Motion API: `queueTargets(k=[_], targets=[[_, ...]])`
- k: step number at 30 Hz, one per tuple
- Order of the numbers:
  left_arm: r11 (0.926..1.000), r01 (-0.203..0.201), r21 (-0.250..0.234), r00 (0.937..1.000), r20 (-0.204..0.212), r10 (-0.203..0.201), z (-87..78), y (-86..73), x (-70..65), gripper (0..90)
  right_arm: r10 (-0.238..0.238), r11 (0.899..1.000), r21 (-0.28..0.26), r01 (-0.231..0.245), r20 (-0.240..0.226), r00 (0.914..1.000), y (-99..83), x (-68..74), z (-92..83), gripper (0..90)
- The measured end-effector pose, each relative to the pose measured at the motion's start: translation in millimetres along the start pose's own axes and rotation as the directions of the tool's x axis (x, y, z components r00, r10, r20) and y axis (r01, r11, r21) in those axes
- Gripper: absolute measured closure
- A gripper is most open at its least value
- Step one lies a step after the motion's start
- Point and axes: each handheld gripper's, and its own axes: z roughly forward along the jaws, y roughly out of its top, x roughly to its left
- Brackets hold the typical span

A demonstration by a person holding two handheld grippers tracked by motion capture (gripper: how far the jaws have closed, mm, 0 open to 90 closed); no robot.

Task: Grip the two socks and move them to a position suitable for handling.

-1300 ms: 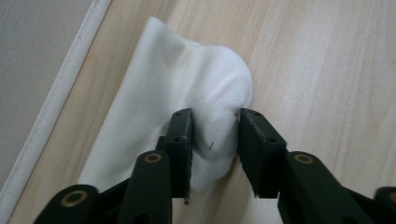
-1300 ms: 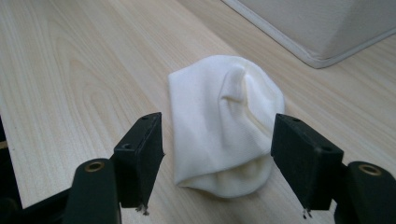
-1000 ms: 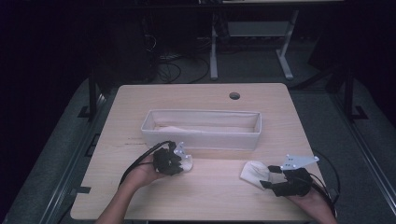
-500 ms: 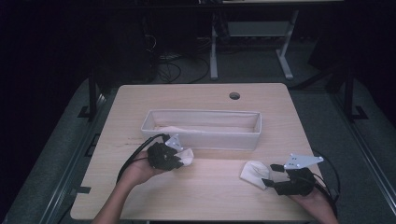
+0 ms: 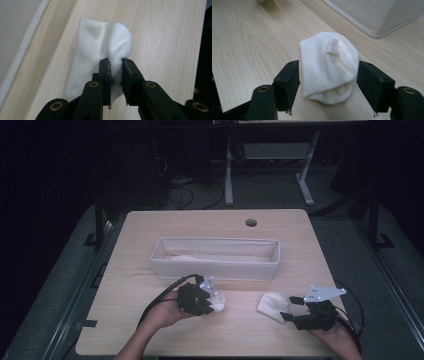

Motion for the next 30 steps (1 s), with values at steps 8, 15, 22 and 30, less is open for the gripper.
queueTargets(k=[8,15,22,30], targets=[[0.9987,-0.014,0.049,0.9992,0.039,0.012,15.9,-0.8,-9.0,78.3,-0.001,1.0,0.004,0.001,-0.003,1.0,-0.7,0.1,1.5,34.3],[0.9975,-0.014,0.069,0.998,0.063,0.009,21.9,-2.7,-18.1,76.6,-0.008,1.0,0.012,0.008,-0.006,1.0,-0.7,2.1,3.0,34.4],[0.9966,-0.024,0.078,0.9959,0.089,0.017,25.9,-0.8,-22.8,69.3,-0.012,1.0,0.011,0.012,-0.009,0.9999,-0.3,2.2,3.8,34.3],[0.997,-0.049,0.059,0.9964,0.072,0.045,12.2,-0.8,-28.6,62.8,-0.011,1.0,0.016,0.011,-0.009,0.9999,-1.4,2.5,2.6,34.3]])
